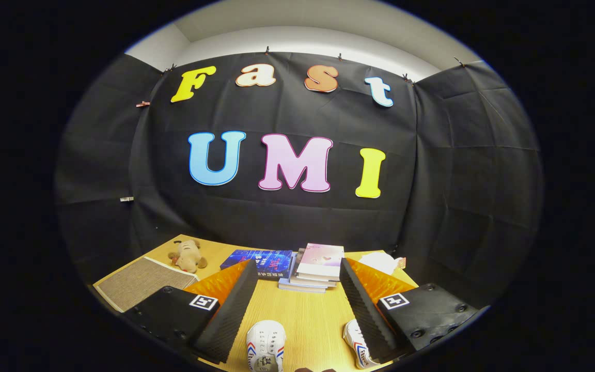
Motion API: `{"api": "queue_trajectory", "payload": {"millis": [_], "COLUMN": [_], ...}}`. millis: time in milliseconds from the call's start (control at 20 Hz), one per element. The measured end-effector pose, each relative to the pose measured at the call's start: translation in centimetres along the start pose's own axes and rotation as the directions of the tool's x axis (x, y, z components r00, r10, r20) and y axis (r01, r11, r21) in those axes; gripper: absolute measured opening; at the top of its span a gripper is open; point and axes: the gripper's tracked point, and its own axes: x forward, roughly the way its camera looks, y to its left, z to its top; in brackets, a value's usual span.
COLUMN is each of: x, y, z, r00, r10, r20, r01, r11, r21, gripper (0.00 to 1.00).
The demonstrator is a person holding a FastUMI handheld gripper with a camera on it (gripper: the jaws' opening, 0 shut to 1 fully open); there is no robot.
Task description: Open the storage box then place both shoes into the box .Put the left shoe in first, then the right shoe, with the right side of both shoes facing outward in a uniform manner.
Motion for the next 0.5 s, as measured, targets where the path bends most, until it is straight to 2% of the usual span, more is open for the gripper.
{"api": "queue_trajectory", "payload": {"millis": [350, 500], "x": [0.4, 0.9], "y": [0.1, 1.4], "z": [-1.2, -2.5], "r00": [0.998, 0.990], "r10": [0.033, 0.104], "r20": [-0.046, -0.100], "r01": [-0.032, -0.095], "r11": [0.999, 0.991], "r21": [0.023, 0.090], "gripper": [0.97, 0.98]}}
